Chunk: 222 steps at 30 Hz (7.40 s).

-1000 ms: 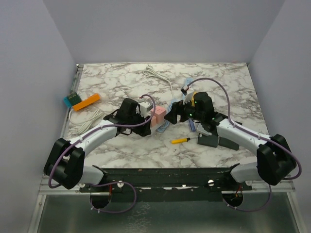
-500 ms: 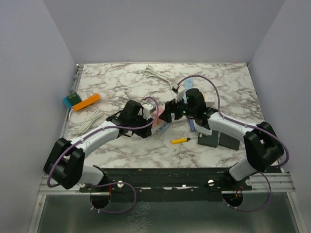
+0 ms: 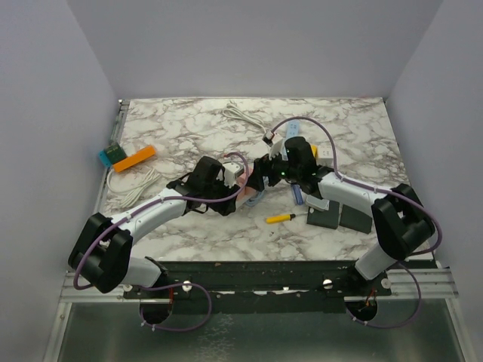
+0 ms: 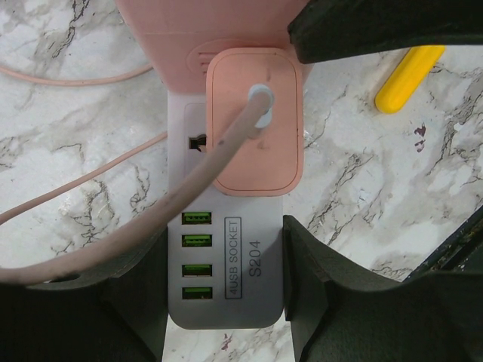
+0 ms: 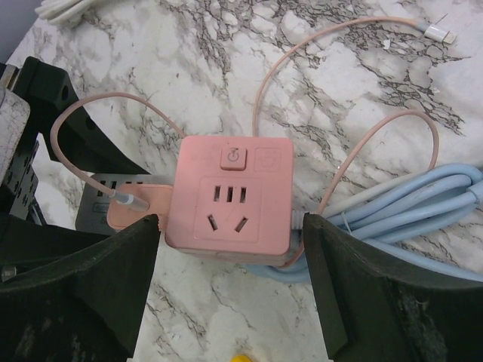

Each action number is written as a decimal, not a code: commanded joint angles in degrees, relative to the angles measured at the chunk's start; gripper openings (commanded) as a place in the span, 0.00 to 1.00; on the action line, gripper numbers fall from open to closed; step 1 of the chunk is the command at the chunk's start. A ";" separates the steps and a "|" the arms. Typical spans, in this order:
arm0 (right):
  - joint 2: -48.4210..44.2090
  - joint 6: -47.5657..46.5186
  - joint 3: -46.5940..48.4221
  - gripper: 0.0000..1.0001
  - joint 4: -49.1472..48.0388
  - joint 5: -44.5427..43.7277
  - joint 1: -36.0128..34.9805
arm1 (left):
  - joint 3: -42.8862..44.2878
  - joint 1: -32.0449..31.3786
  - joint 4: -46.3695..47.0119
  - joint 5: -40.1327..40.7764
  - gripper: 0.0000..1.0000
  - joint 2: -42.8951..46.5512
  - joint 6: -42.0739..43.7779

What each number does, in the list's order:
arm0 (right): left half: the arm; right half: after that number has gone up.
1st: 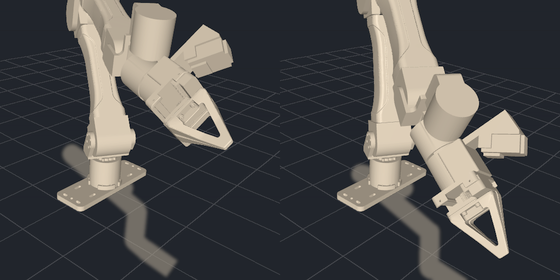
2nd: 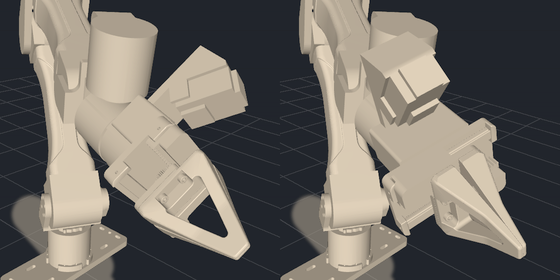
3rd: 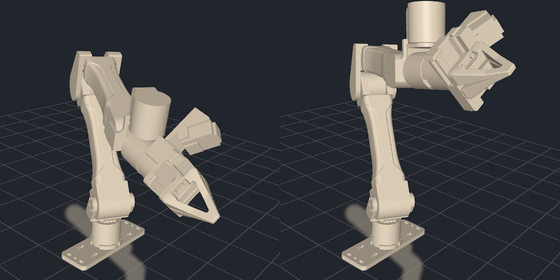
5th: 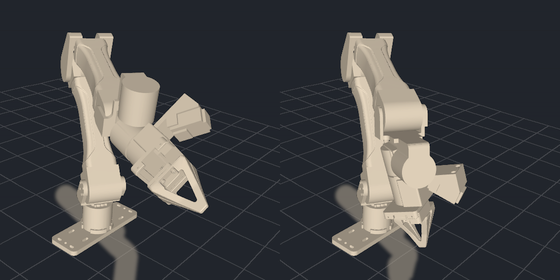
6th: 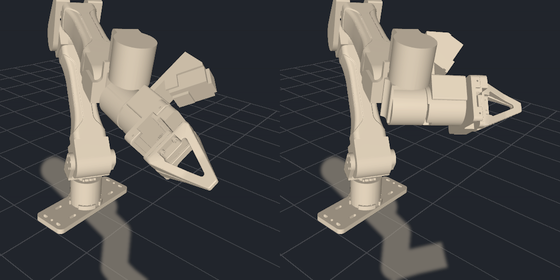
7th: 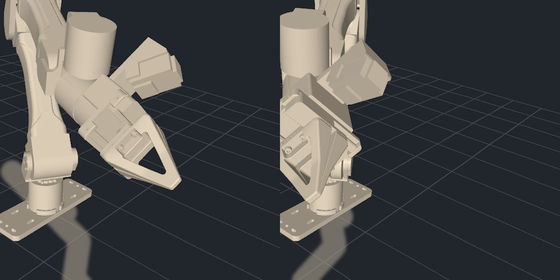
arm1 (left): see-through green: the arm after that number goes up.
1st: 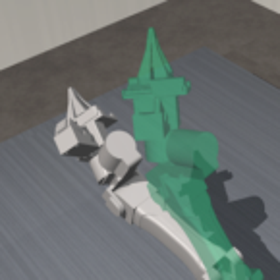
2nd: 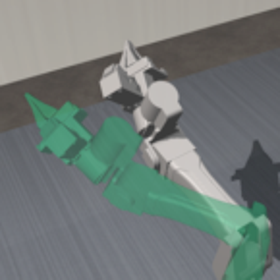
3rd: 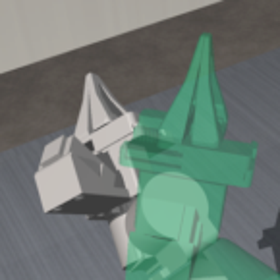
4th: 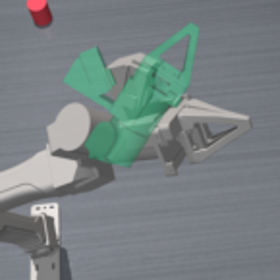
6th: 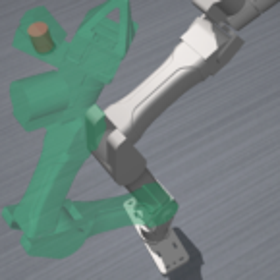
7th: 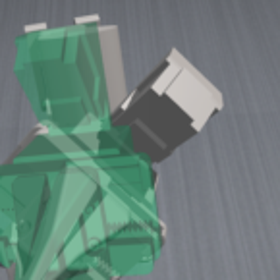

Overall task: Pull the plug off the socket
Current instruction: Pick up the socket from the center of the board, then remove the plug from the socket, then place the plug at the center of the board.

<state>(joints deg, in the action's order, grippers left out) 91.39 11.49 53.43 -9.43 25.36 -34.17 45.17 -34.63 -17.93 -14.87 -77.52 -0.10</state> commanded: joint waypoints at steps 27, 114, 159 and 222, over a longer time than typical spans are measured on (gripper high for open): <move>4.58 1.02 1.28 0.30 -0.83 -4.10 -0.63 | 0.98 -1.40 0.65 -0.98 0.00 -0.95 1.34; -8.21 3.76 -5.05 0.01 -2.36 -14.65 -1.45 | 2.05 -2.10 -0.43 3.14 0.00 -3.95 0.86; -7.28 4.93 2.08 0.01 4.53 -24.61 -6.12 | 2.10 -1.50 -0.57 4.69 0.00 -3.38 0.28; 26.42 -7.79 46.09 0.31 62.65 -25.80 38.20 | 1.37 -0.97 -0.13 11.58 0.00 6.36 -3.75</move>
<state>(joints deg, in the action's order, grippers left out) 116.05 4.51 96.95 52.16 -1.76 3.46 46.37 -35.75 -19.44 -3.38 -70.81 -3.84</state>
